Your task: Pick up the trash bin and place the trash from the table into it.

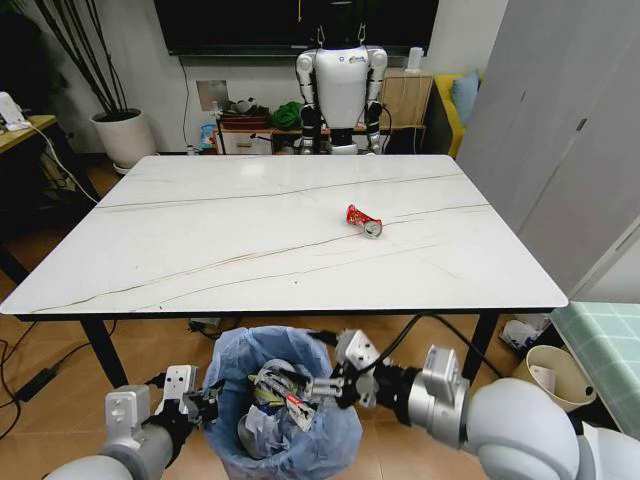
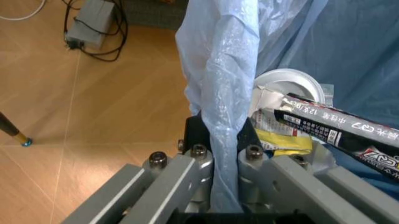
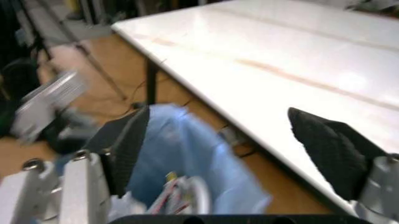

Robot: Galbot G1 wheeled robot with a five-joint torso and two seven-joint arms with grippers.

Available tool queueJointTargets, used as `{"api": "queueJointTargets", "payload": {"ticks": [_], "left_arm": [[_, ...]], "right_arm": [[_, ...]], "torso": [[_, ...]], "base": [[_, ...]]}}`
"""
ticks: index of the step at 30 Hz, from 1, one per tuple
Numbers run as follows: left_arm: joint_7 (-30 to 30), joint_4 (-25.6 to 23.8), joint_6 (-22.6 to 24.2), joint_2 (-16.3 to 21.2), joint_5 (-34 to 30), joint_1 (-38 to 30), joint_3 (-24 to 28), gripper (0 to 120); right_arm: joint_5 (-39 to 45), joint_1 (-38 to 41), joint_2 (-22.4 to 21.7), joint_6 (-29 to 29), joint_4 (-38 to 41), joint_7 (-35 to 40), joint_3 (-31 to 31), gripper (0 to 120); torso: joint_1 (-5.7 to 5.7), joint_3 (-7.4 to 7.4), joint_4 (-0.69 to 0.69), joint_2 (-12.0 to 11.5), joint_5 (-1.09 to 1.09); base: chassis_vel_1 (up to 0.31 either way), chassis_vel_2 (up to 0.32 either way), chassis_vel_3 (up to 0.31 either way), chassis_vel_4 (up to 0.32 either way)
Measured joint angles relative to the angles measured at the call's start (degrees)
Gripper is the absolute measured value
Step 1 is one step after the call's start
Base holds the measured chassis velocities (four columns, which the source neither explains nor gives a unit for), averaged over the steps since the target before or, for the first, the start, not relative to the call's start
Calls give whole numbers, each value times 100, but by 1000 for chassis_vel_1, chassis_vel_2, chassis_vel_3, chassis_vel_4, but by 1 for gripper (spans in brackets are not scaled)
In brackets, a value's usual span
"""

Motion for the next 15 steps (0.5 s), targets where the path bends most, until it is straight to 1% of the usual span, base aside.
{"api": "queueJointTargets", "payload": {"ticks": [1, 2, 5, 6, 7, 10, 13, 14, 15], "left_arm": [[0, 0, 0, -5, 1, 15, 3, 0], [0, 0, 0, -5, 1, 15, 3, 0], [3, 0, 0, -4, 11, 39, 17, 0], [4, 0, 0, 6, 13, 46, 17, 0], [4, 0, 0, 6, 13, 46, 17, 0], [8, 0, 0, 31, 13, 73, 7, 0], [10, 0, 0, 44, 14, 87, 7, 0], [9, 0, 0, 48, 14, 95, 7, 0], [10, 0, 0, 55, 16, 111, 8, 0]], "right_arm": [[197, 131, 49, 56, -113, 190, 136, 92], [197, 131, 49, 56, -113, 190, 136, 92], [817, 625, 324, 125, -667, 862, 222, 99], [964, 870, 477, 145, -922, 1034, 196, 100], [964, 870, 477, 145, -922, 1034, 196, 100], [1218, 1628, 821, 123, -1518, 1282, 70, 100], [1264, 1974, 949, 99, -1867, 1304, 6, 100], [1285, 2201, 1026, 85, -2141, 1305, -39, 100], [1307, 2519, 1120, 75, -2588, 1304, -132, 100]], "torso": [[0, 0, 0, 0, 0], [0, 0, 0, 0, 0], [0, 0, 0, 0, 0], [0, 0, 0, 0, 0], [0, 0, 0, 0, 0], [0, 0, 1, 0, 0], [0, 0, 1, 0, -1], [0, 0, 1, 0, -1], [0, 1, 1, 0, -1]], "base": [[0, 0, 0, 0], [0, 0, 0, 0], [0, 0, 0, 0], [0, 0, 0, 0], [0, 0, 0, 0], [0, 0, 0, 0], [0, 0, 0, 0], [0, 0, 0, 0], [0, 0, 0, 0]]}}
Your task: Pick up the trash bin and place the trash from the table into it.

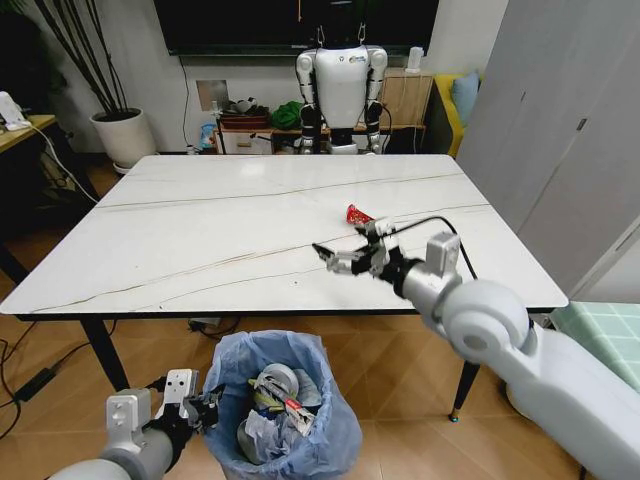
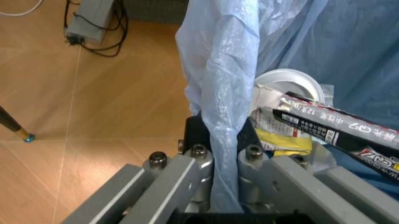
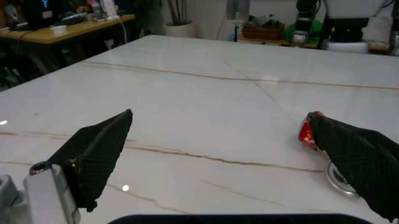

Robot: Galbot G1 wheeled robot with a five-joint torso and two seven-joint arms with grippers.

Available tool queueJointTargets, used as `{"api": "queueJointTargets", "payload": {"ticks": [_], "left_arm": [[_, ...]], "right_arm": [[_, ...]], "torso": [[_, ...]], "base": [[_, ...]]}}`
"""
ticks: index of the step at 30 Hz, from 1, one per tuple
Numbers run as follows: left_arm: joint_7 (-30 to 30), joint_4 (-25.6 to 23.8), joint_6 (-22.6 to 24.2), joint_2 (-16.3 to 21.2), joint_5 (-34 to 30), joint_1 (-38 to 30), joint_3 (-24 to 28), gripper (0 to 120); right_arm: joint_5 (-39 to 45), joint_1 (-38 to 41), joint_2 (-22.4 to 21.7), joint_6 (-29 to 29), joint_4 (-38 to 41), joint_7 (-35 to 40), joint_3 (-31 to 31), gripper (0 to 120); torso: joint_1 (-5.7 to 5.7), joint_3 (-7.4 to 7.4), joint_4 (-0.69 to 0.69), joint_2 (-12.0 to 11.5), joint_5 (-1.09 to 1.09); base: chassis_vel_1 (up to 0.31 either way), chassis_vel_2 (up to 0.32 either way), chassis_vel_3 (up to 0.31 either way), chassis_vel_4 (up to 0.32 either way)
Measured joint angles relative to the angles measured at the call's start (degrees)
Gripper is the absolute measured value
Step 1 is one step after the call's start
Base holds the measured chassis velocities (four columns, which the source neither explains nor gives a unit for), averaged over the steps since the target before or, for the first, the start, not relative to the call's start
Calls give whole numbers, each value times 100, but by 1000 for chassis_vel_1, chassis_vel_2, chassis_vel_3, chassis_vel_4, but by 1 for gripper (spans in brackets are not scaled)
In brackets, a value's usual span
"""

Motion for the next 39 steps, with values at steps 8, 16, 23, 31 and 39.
{"api": "queueJointTargets", "payload": {"ticks": [8, 16, 23, 31, 39], "left_arm": [[8, 0, 0, 3, 5, -9, -5, 0], [38, 0, 0, 9, 5, -25, -12, 0], [87, 0, 0, 25, 5, -60, 5, 0], [90, 0, 0, -2, 10, -26, -12, 0], [92, 0, 0, -15, 23, -26, -9, 0]], "right_arm": [[148, 735, 240, -25, -1344, 130, -495, 100], [254, 930, 471, -304, -2114, 942, -722, 100], [749, 1101, 674, -383, -2458, 1623, -679, 100], [775, 1214, 894, -297, -2644, 1881, -784, 100], [873, 1279, 1034, -221, -2766, 2078, -833, 100]], "torso": [[0, 0, -1, 0, -1], [0, 0, -1, 0, 0], [0, -1, -1, 0, 1], [-1, -1, -1, 0, 0], [-1, -1, -1, 0, 0]], "base": [[0, 0, 0, 0], [0, 0, 0, 0], [0, 0, 0, 0], [0, 0, 0, 0], [0, 0, 0, 0]]}}
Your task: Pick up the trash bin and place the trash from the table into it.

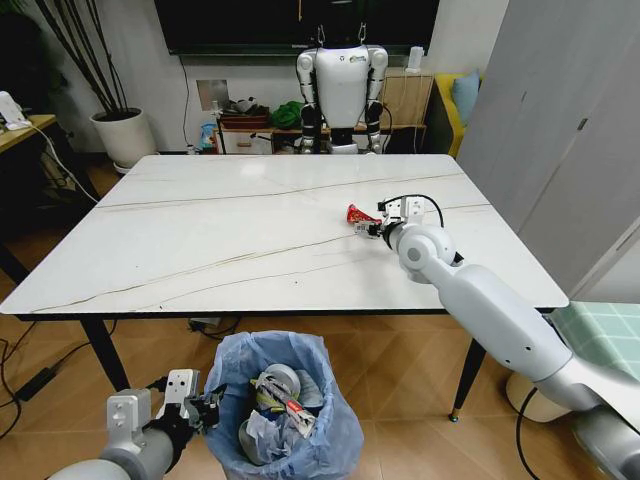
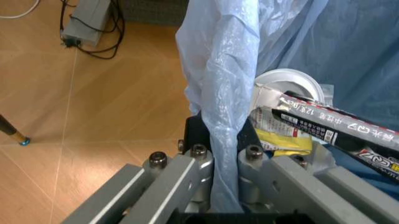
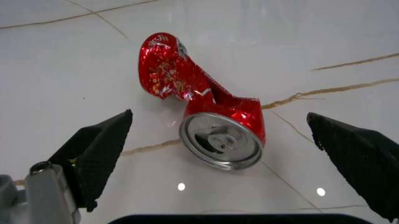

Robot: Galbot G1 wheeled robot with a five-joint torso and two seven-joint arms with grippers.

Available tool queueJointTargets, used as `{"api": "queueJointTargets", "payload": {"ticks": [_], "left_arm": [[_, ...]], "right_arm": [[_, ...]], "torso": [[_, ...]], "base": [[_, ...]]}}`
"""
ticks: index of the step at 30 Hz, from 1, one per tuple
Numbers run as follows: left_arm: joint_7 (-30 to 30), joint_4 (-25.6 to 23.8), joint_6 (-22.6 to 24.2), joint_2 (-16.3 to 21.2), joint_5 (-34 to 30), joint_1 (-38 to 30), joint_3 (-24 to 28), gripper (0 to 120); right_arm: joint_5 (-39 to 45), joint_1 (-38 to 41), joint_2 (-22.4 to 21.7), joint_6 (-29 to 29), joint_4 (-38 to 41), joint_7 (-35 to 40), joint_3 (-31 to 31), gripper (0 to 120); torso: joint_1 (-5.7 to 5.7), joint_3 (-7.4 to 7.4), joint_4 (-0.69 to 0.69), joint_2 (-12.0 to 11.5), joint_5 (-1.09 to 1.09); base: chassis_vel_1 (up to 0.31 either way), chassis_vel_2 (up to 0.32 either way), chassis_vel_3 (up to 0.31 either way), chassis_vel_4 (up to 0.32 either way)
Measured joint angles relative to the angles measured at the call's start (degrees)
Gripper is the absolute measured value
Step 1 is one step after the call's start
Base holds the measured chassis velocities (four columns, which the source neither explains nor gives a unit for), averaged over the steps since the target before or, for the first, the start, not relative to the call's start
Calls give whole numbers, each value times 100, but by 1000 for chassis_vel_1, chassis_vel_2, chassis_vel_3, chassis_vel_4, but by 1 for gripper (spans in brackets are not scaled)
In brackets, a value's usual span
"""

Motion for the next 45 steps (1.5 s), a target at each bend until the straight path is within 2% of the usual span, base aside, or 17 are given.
{"api": "queueJointTargets", "payload": {"ticks": [15, 20, 26, 28, 29, 32, 36, 45], "left_arm": [[7, 0, 0, -2, 8, -15, -19, 0], [8, 0, 0, 16, -5, -22, -45, 0], [9, 0, 0, 10, -6, -31, -44, 0], [9, 0, 0, 8, -6, -41, -35, 0], [9, 0, 0, 8, -6, -41, -35, 0], [9, 0, 0, 10, -6, -56, -34, 0], [9, 0, 0, 23, -13, -63, -45, 0], [9, 0, 0, 29, -22, -81, -48, 0]], "right_arm": [[-1, 59, 166, 61, -214, 76, -51, 100], [-8, 53, 205, 71, -244, 76, -72, 97], [-91, 67, 222, 91, -290, 49, -86, 79], [-152, 57, 201, 104, -290, -11, -92, 66], [-152, 57, 201, 104, -290, -11, -92, 66], [-191, 44, 193, 104, -291, -37, -101, 52], [-245, 30, 183, 104, -284, -82, -109, 43], [-349, -3, 161, 108, -245, -147, -111, 42]], "torso": [[0, 0, 0, 0, 0], [0, 0, 0, 0, 0], [0, 0, 0, 0, 0], [0, 0, 0, 0, 0], [0, 0, 0, 0, 0], [0, 0, 0, 0, 0], [0, 0, 0, 0, 1], [0, 0, 0, 0, 1]], "base": [[0, 0, 0, 0], [0, 0, 0, 0], [0, 0, 0, 0], [0, 0, 0, 0], [0, 0, 0, 0], [0, 0, 0, 0], [0, 0, 0, 0], [0, 0, 0, 0]]}}
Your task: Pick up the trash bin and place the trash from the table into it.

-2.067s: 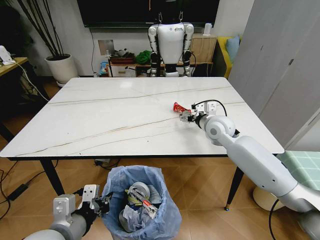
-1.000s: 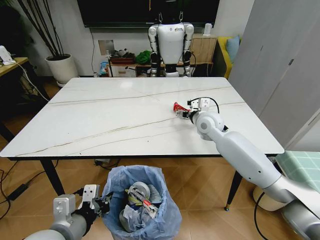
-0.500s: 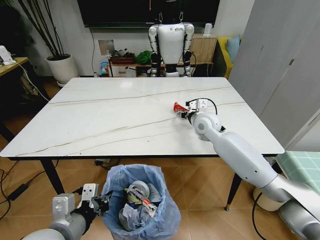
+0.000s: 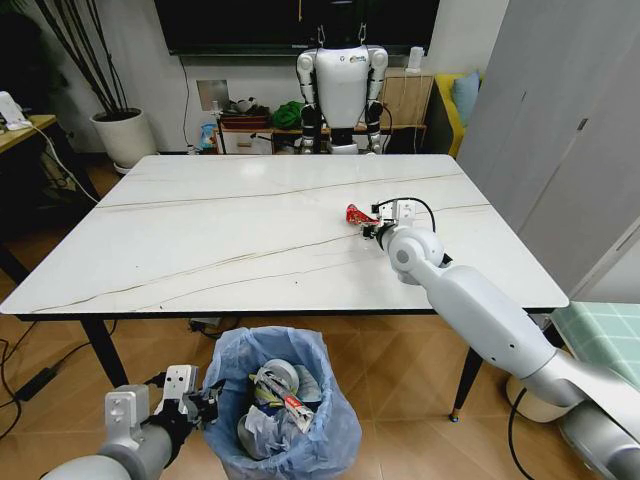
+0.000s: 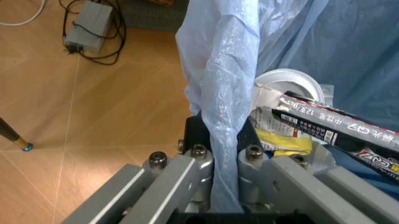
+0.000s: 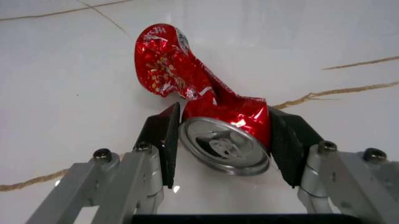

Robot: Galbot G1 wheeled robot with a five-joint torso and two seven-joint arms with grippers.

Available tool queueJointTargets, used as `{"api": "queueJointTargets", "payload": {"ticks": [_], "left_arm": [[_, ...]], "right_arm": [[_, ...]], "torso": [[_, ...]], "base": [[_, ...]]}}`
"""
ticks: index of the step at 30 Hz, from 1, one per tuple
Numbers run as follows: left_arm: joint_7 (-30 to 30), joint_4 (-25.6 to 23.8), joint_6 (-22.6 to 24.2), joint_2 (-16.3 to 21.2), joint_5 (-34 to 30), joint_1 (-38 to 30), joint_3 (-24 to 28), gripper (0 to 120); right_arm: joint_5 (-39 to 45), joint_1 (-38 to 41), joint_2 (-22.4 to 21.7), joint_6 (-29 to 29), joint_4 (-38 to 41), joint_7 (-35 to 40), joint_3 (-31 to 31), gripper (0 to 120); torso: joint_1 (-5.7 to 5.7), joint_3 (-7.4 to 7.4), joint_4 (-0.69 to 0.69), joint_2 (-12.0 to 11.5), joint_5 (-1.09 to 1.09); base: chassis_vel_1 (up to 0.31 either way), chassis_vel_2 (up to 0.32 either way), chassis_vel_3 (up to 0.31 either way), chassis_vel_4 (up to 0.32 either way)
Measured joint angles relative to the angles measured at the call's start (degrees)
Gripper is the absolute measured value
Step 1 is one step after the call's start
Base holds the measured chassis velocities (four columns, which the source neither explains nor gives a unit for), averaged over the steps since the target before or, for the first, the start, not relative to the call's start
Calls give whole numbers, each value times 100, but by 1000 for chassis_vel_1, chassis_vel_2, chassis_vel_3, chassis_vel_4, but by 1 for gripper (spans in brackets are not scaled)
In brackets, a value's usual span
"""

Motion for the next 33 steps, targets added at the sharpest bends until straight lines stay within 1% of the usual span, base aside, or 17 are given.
{"api": "queueJointTargets", "payload": {"ticks": [8, 11, 12, 15, 16, 17, 18, 21, 22, 23, 25, 27, 28, 30, 32, 33], "left_arm": [[0, 0, 0, 1, -2, -4, -1, 0], [0, 0, 0, 1, -2, -3, -2, 0], [0, 0, 0, 1, -2, -3, -2, 0], [0, 0, 0, 1, -3, -10, -5, 0], [0, 0, 0, 3, -6, -11, -16, 0], [0, 0, 0, 3, -6, -11, -16, 0], [0, 0, 0, 5, -9, -9, -25, 0], [0, 0, 0, 17, -28, -1, -52, 0], [0, 0, 0, 17, -28, -1, -52, 0], [0, 0, 0, 17, -30, 7, -53, 0], [-1, 0, 0, 10, -30, 4, -52, 0], [-12, 0, 0, -13, -30, -16, -51, 0], [-12, 0, 0, -13, -30, -16, -51, 0], [-38, 0, 0, -4, -51, -24, -66, 0], [-48, 0, 0, 15, -59, -26, -75, 0], [-66, 0, 0, 39, -69, -28, -87, 0]], "right_arm": [[-20, -113, -142, -4, 393, -44, 171, 42], [63, -269, -346, -25, 866, -66, 333, 42], [63, -269, -346, -25, 866, -66, 333, 42], [112, -558, -639, 34, 1556, -203, 493, 42], [131, -720, -796, 91, 1907, -349, 589, 42], [131, -720, -796, 91, 1907, -349, 589, 42], [153, -838, -916, 125, 2164, -472, 672, 42], [155, -1422, -1375, 251, 3211, -1254, 1151, 42], [155, -1422, -1375, 251, 3211, -1254, 1151, 42], [138, -1609, -1511, 267, 3521, -1492, 1302, 42], [148, -1873, -1665, 292, 3998, -1703, 1424, 42], [156, -2064, -1706, 329, 4363, -1844, 1452, 42], [156, -2064, -1706, 329, 4363, -1844, 1452, 42], [167, -2225, -1678, 381, 4693, -1974, 1386, 42], [170, -2275, -1676, 389, 4792, -2022, 1347, 42], [136, -2403, -1697, 400, 4992, -2129, 1260, 42]], "torso": [[0, 0, 0, 0, 0], [0, 0, 0, 0, 0], [0, 0, 0, 0, 0], [0, 0, 0, 0, 1], [0, 0, -1, 0, 2], [0, 0, -1, 0, 2], [0, 0, 0, 0, 1], [0, 0, -1, 0, 1], [0, 0, -1, 0, 1], [0, -1, -2, 0, 0], [-1, -1, -2, 1, 1], [-1, -1, -2, 1, 0], [-1, -1, -2, 1, 0], [0, -1, 0, 1, 1], [0, 0, 0, 1, 1], [0, 0, 1, 1, 0]], "base": [[0, 0, 0, 0], [0, 0, 0, 0], [0, 0, 0, 0], [0, 0, 0, 0], [0, 0, 0, 0], [0, 0, 0, 0], [0, 0, 0, 0], [0, 0, 0, 0], [0, 0, 0, 0], [0, 0, 0, 0], [0, 0, 0, 0], [0, 0, 0, 0], [0, 0, 0, 0], [0, 0, 0, 0], [0, 0, 0, 0], [0, 0, 0, 0]]}}
